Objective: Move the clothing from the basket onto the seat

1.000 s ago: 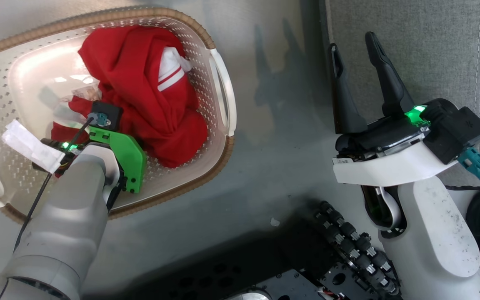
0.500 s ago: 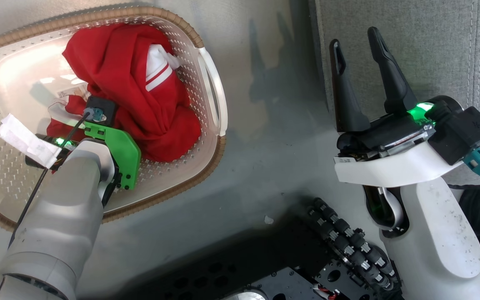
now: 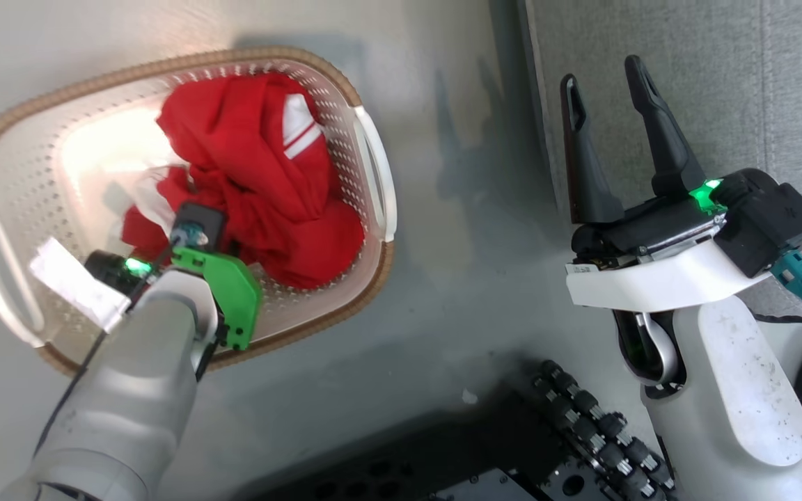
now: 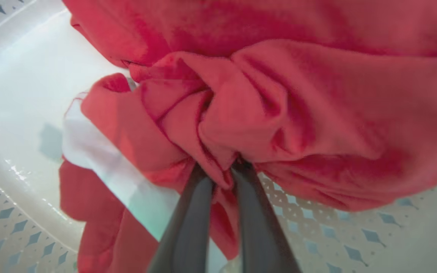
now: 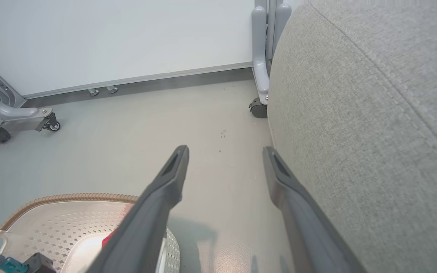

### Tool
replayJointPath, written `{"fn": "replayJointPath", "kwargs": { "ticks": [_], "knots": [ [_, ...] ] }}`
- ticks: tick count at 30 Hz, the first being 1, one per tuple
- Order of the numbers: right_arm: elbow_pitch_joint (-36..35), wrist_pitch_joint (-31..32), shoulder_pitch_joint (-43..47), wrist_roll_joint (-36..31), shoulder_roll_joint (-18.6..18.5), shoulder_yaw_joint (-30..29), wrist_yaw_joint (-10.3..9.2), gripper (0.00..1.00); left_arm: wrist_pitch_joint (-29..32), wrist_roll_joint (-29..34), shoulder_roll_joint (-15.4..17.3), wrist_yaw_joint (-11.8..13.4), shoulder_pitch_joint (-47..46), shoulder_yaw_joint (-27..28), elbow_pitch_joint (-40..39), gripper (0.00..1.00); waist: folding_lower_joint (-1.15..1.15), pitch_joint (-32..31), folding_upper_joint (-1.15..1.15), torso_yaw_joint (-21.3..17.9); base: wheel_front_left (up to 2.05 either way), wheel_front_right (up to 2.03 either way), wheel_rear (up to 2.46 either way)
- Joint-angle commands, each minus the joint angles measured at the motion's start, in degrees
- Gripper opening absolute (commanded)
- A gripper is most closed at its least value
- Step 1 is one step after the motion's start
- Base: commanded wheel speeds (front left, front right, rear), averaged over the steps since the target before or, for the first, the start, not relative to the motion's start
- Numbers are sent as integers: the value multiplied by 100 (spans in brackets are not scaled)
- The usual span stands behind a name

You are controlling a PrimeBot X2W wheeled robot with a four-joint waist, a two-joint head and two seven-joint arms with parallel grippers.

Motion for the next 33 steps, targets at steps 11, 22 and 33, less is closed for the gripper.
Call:
{"fn": "replayJointPath", "kwargs": {
  "ticks": [11,22,33],
  "knots": [
    [322,-19,353,-297,-14,-222,0,100,-546,-56,-156,-61,559,-115,-424,0,0,-1372,0,641,0,0,0],
    [584,-19,819,-595,-17,-406,0,100,-577,61,-6,121,1248,255,-1987,0,0,-2432,0,1053,0,0,0],
    [745,13,1215,-725,-15,-471,0,100,-578,420,274,393,1995,1022,-4094,0,0,-3319,0,1327,0,0,0]
  ]
}}
